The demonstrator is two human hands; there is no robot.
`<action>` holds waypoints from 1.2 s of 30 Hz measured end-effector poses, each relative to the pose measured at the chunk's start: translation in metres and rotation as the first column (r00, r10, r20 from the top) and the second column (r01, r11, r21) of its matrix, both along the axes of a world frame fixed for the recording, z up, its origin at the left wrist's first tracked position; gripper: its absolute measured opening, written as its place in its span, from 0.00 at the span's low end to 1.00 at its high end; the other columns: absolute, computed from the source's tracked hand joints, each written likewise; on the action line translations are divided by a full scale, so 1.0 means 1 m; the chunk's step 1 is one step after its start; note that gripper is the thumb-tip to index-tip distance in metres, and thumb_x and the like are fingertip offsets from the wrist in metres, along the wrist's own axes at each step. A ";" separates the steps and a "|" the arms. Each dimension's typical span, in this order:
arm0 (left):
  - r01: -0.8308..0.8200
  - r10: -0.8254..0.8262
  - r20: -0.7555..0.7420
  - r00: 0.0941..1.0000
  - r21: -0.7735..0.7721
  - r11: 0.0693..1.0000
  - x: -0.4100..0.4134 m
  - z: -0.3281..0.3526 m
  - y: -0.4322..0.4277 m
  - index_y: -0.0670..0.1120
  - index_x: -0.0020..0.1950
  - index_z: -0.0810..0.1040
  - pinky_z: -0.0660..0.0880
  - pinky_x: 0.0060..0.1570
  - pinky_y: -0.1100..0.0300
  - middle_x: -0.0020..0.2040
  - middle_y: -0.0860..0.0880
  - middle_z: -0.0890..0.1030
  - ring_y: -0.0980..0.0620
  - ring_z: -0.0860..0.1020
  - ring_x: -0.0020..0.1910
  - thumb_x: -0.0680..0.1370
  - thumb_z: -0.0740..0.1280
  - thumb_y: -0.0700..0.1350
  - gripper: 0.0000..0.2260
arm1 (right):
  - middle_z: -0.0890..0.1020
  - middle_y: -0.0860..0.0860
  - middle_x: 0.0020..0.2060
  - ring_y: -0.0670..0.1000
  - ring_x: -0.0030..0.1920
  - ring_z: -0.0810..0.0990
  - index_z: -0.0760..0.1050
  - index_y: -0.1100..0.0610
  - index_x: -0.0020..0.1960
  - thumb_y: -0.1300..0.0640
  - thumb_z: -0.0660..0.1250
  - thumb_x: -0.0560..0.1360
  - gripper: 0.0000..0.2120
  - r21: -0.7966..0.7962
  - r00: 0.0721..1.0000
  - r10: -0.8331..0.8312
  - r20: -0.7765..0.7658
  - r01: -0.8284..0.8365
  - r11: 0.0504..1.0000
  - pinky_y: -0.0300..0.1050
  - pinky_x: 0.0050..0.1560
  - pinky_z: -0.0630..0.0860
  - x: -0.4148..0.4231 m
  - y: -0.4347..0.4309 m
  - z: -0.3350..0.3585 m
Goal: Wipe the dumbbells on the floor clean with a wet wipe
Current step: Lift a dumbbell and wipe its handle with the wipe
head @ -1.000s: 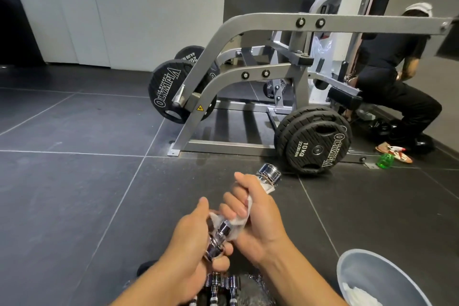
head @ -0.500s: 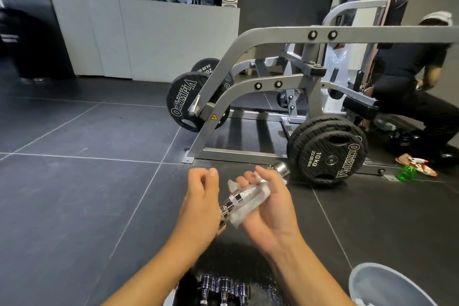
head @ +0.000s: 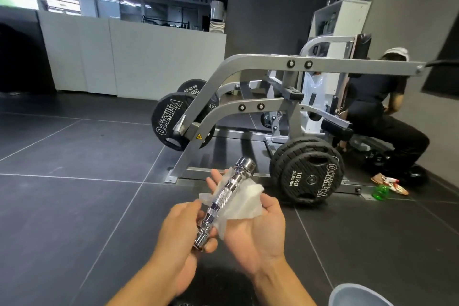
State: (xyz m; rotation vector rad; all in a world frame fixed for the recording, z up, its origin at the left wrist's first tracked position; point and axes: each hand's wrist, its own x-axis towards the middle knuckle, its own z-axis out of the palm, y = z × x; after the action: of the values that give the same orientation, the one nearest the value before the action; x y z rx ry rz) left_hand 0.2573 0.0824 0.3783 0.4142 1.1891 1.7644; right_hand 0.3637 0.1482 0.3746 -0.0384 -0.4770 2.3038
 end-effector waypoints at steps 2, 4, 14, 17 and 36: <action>-0.003 0.017 -0.306 0.952 0.046 0.999 0.001 -0.008 0.004 0.46 0.53 0.75 0.69 0.23 0.55 0.35 0.41 0.79 0.47 0.73 0.27 0.84 0.64 0.45 0.03 | 0.74 0.66 0.71 0.63 0.75 0.69 0.74 0.67 0.71 0.48 0.51 0.79 0.30 -0.028 0.998 -0.051 0.024 0.051 0.998 0.61 0.80 0.53 0.001 0.003 0.001; -0.001 0.036 -0.627 0.779 0.057 0.998 0.000 -0.018 0.004 0.56 0.47 0.76 0.74 0.33 0.52 0.41 0.47 0.80 0.52 0.75 0.32 0.80 0.68 0.53 0.04 | 0.76 0.65 0.69 0.63 0.73 0.71 0.76 0.66 0.70 0.48 0.54 0.79 0.29 -0.030 0.991 -0.110 0.081 0.113 0.993 0.61 0.79 0.56 0.000 0.005 0.001; 0.215 -0.193 -0.671 0.716 -0.050 0.975 -0.019 -0.029 0.003 0.54 0.46 0.81 0.76 0.35 0.55 0.35 0.49 0.83 0.55 0.78 0.32 0.73 0.76 0.56 0.09 | 0.77 0.63 0.61 0.61 0.61 0.78 0.72 0.68 0.71 0.51 0.73 0.67 0.37 0.092 0.885 -0.145 0.443 0.116 0.989 0.57 0.64 0.74 -0.010 -0.008 -0.001; 0.209 -0.178 -0.586 0.791 -0.015 0.978 -0.020 -0.029 -0.002 0.48 0.48 0.81 0.75 0.35 0.53 0.33 0.51 0.81 0.54 0.78 0.31 0.78 0.73 0.52 0.08 | 0.75 0.63 0.57 0.60 0.51 0.78 0.73 0.66 0.68 0.55 0.63 0.73 0.26 0.063 0.869 -0.120 0.481 0.103 0.993 0.54 0.49 0.72 -0.018 -0.011 -0.003; 0.189 -0.166 -0.138 0.976 0.167 0.968 -0.048 -0.013 -0.006 0.37 0.55 0.80 0.68 0.23 0.59 0.35 0.46 0.80 0.48 0.73 0.29 0.74 0.72 0.29 0.12 | 0.80 0.66 0.63 0.63 0.63 0.81 0.71 0.69 0.71 0.63 0.59 0.68 0.32 0.184 0.700 -0.256 0.667 0.179 0.967 0.64 0.68 0.73 0.025 0.025 0.007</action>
State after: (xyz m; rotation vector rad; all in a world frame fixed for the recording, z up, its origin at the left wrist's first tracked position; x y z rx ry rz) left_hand 0.2089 0.0766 0.3652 0.7240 1.0450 1.7142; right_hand 0.3886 0.1733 0.3811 -0.8868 -0.9128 1.9585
